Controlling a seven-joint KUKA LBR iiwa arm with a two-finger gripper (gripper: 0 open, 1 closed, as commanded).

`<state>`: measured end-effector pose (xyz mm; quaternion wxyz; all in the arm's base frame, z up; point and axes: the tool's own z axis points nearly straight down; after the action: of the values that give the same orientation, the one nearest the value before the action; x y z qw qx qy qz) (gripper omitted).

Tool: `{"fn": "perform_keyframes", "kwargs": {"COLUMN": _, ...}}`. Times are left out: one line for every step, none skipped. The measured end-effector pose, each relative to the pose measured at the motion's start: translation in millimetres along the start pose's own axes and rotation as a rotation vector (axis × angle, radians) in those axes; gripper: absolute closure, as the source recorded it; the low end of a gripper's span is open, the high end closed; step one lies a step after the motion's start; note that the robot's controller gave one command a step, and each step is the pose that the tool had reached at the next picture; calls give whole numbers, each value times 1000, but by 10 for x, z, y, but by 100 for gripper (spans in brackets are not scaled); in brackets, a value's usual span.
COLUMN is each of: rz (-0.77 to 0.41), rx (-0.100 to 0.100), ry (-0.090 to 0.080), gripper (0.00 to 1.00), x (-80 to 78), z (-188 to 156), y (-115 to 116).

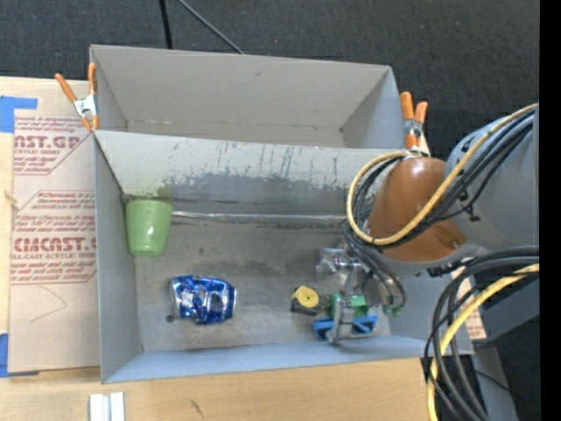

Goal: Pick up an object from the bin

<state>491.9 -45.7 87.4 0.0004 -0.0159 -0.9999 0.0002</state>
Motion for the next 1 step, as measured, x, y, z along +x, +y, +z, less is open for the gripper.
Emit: {"fn": "perform_keyframes", "kwargs": {"rz": 0, "rx": 0, "ry": 0, "gripper": 100, "x": 0, "z": 0, "y": 2}}
